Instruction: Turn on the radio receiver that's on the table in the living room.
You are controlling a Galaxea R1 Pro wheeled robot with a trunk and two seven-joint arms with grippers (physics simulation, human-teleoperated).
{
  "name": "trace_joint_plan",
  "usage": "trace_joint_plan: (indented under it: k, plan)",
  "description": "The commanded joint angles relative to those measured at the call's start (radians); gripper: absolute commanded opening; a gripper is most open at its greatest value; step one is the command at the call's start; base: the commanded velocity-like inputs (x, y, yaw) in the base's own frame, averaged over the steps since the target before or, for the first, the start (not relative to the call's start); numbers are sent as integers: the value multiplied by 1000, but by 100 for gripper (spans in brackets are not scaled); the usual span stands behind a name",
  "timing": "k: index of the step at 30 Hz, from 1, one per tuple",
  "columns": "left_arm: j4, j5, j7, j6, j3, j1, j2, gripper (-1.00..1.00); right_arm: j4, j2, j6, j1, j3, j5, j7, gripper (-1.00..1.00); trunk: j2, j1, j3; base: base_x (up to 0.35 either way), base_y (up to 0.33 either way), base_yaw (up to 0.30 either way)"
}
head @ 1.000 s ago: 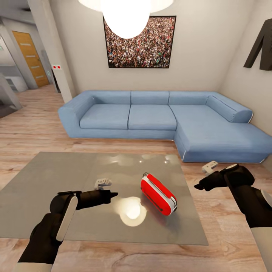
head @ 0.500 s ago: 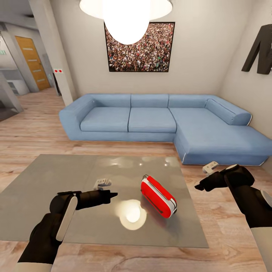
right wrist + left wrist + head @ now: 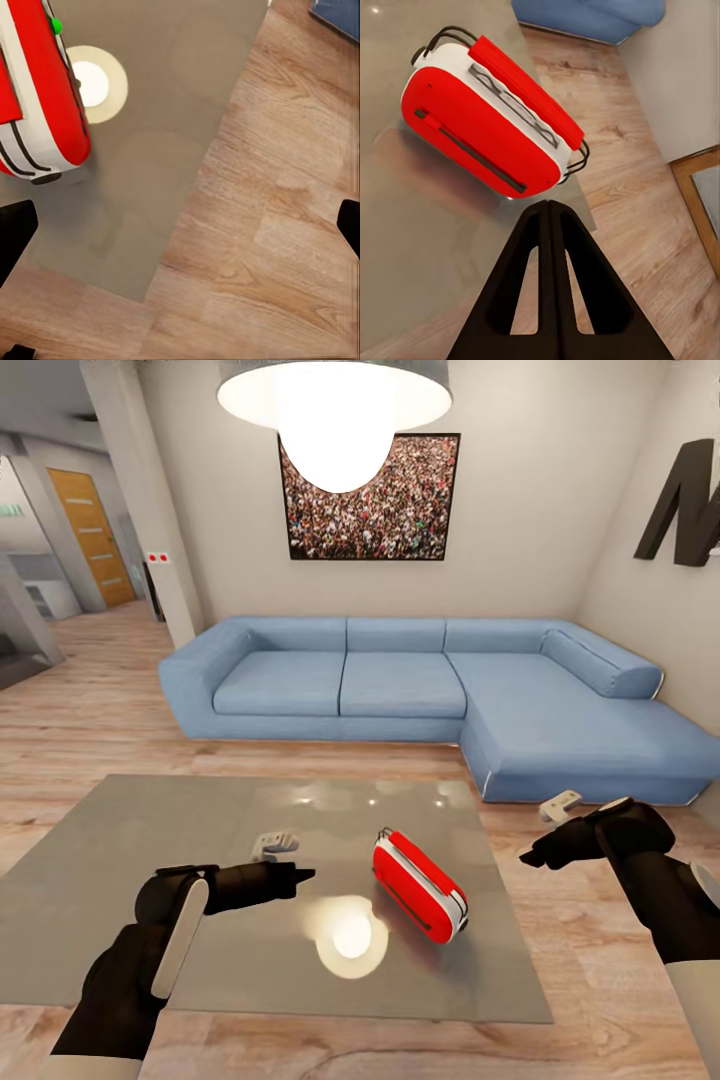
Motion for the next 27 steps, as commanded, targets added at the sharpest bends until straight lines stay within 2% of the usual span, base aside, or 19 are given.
trace_joint_plan:
  k: [1, 11, 14, 19, 21, 23, 27]
  plan:
    - [0, 0, 0, 0, 0, 0, 0, -100, 0, -1, 0, 0, 0, 0, -2, 100, 0, 0, 2, 0, 0, 0]
    - [8, -2, -3, 3, 0, 0, 14, -100, 6, -13, 4, 0, 0, 0, -13, 100, 0, 0, 16, 0, 0, 0]
    - [11, -3, -3, 4, 0, 1, 37, -100, 13, -15, 5, 0, 0, 0, -14, 100, 0, 0, 20, 0, 0, 0]
    - [33, 2, -3, 2, 1, 10, 65, -100, 105, -16, 0, 0, 0, -1, -56, 100, 0, 0, 27, 0, 0, 0]
    - [77, 3, -5, -2, 1, 15, 97, -100, 164, -16, -8, 0, 0, -3, -94, 100, 0, 0, 30, 0, 0, 0]
    - [130, 3, -6, -4, 1, 17, 118, -100, 220, -16, -32, 0, -1, -3, -109, 100, 0, 0, 33, 0, 0, 0]
    - [209, -2, -5, -18, 2, 16, 129, -100, 331, -16, -66, 0, -3, -4, -155, 100, 0, 0, 39, 0, 0, 0]
